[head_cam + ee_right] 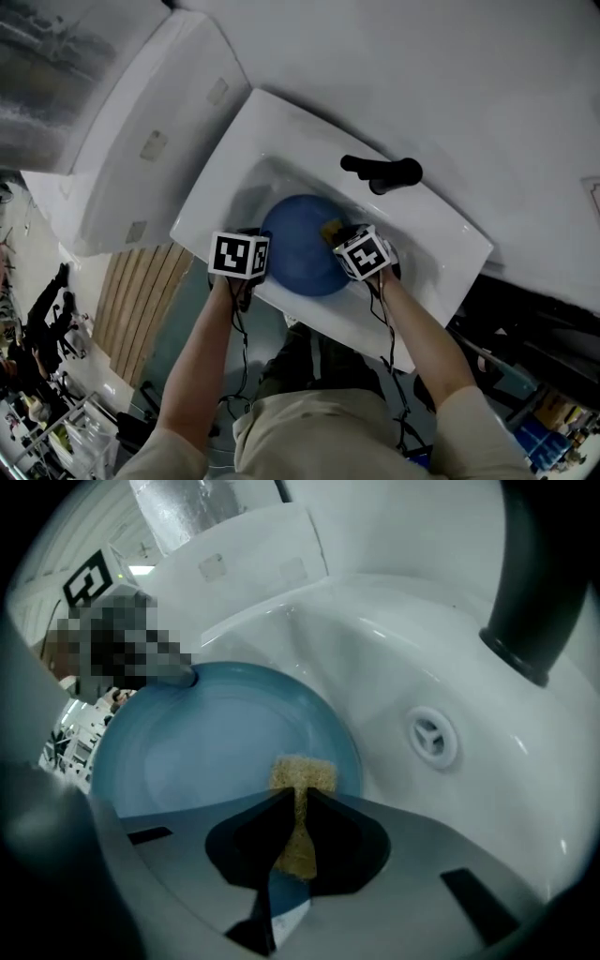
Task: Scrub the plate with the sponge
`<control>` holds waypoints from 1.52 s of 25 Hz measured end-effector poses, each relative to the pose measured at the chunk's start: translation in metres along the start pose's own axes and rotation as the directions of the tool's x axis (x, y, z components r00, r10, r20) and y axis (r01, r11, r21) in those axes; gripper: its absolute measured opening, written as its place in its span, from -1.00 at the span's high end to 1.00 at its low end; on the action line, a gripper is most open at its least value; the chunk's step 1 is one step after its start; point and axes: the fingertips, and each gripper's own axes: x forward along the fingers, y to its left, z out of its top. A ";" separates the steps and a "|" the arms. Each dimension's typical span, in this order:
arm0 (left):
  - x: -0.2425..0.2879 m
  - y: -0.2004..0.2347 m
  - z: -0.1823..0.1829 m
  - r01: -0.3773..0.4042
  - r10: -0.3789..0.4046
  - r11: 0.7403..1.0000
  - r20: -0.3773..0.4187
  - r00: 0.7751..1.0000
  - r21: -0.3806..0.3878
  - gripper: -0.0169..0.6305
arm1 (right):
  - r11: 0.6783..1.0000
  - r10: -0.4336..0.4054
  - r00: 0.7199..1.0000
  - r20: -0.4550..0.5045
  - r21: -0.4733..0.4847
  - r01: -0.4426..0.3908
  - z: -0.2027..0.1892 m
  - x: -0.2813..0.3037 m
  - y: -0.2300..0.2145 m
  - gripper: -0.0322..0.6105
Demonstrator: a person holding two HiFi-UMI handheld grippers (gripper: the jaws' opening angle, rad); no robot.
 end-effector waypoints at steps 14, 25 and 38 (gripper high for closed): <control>-0.006 0.004 0.001 0.035 -0.030 0.994 0.045 0.999 -0.105 0.75 | 0.927 0.348 0.937 0.031 -0.162 -0.339 0.010 -0.036 0.131 0.74; -0.009 0.013 0.003 0.063 -0.050 0.981 0.074 0.996 -0.182 0.75 | 0.982 0.177 0.960 0.218 -0.108 -0.156 0.095 0.020 0.083 0.74; -0.018 0.027 0.004 0.066 -0.041 0.969 0.108 0.993 -0.239 0.78 | 0.958 -0.040 0.999 -0.021 -0.285 0.032 0.023 0.009 0.016 0.75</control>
